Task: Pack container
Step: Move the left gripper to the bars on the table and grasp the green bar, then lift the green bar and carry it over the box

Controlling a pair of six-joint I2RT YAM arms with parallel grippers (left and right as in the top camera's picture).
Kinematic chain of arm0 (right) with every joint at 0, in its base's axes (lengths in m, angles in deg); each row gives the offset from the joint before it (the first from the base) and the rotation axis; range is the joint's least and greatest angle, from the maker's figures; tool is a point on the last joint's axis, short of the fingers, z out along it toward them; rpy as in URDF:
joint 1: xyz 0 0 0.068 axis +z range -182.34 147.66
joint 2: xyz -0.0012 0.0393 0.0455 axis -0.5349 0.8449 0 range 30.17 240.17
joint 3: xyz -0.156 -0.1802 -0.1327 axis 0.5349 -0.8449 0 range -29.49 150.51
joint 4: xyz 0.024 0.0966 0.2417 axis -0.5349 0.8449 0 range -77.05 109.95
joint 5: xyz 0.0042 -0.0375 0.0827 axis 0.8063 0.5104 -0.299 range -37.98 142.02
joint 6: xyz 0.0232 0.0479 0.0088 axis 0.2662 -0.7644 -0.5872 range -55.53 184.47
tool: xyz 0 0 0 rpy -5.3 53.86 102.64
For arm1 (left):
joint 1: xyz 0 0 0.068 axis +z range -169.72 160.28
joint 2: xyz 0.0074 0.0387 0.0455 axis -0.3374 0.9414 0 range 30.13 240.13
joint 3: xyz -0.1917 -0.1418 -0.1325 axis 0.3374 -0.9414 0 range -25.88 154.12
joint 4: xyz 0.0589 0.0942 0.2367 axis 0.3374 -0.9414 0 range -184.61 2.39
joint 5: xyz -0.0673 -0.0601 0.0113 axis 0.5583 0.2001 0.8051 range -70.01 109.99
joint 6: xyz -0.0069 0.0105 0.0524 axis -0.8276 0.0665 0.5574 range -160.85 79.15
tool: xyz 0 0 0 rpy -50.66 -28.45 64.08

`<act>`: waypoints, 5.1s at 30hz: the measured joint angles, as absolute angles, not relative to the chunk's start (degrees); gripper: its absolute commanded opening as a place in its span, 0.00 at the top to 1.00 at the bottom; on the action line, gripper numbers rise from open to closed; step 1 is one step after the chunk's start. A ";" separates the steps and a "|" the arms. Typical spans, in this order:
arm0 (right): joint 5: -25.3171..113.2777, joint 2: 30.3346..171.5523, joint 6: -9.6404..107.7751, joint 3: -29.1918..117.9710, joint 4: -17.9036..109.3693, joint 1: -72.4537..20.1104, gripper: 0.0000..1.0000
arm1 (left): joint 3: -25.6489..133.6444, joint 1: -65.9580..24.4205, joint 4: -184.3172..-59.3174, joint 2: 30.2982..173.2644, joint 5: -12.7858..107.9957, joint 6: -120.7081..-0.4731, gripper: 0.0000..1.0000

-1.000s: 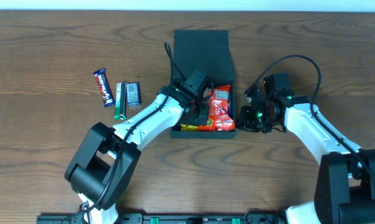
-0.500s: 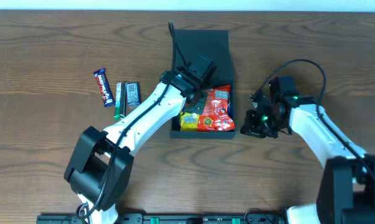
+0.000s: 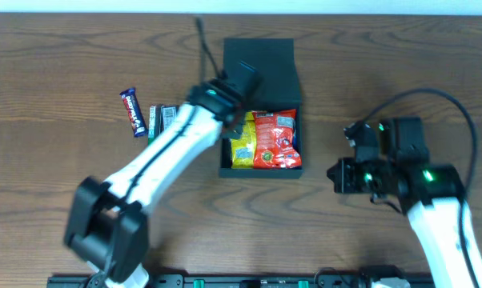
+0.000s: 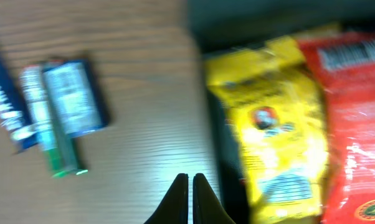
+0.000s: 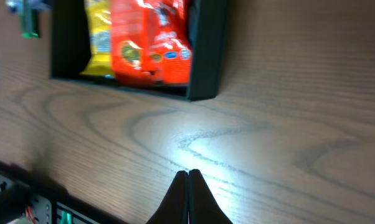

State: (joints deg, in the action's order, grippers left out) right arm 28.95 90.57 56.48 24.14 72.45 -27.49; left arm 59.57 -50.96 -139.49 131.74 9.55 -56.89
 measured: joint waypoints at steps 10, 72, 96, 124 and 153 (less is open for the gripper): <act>29.70 71.16 57.18 24.14 79.40 -27.49 0.99 | 59.64 -32.80 -142.22 125.03 12.94 -54.18 0.94; 30.86 69.52 57.33 24.14 82.14 -27.49 0.98 | 43.13 -24.23 -116.08 137.35 17.40 -32.23 0.41; 30.86 69.52 57.33 24.14 82.11 -27.49 0.97 | 43.13 -22.29 -115.71 140.39 20.04 -31.38 0.44; 30.88 69.52 57.33 24.14 81.87 -27.49 0.96 | 43.16 -22.40 -116.39 141.90 24.96 -33.46 0.67; 32.19 69.68 58.68 40.86 95.45 -27.49 0.99 | 53.95 -24.01 -135.38 127.12 21.90 -42.07 0.82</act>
State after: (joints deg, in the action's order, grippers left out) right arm 32.19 69.68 58.68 40.86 95.45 -27.49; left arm 53.95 -24.01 -135.38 127.12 21.90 -42.07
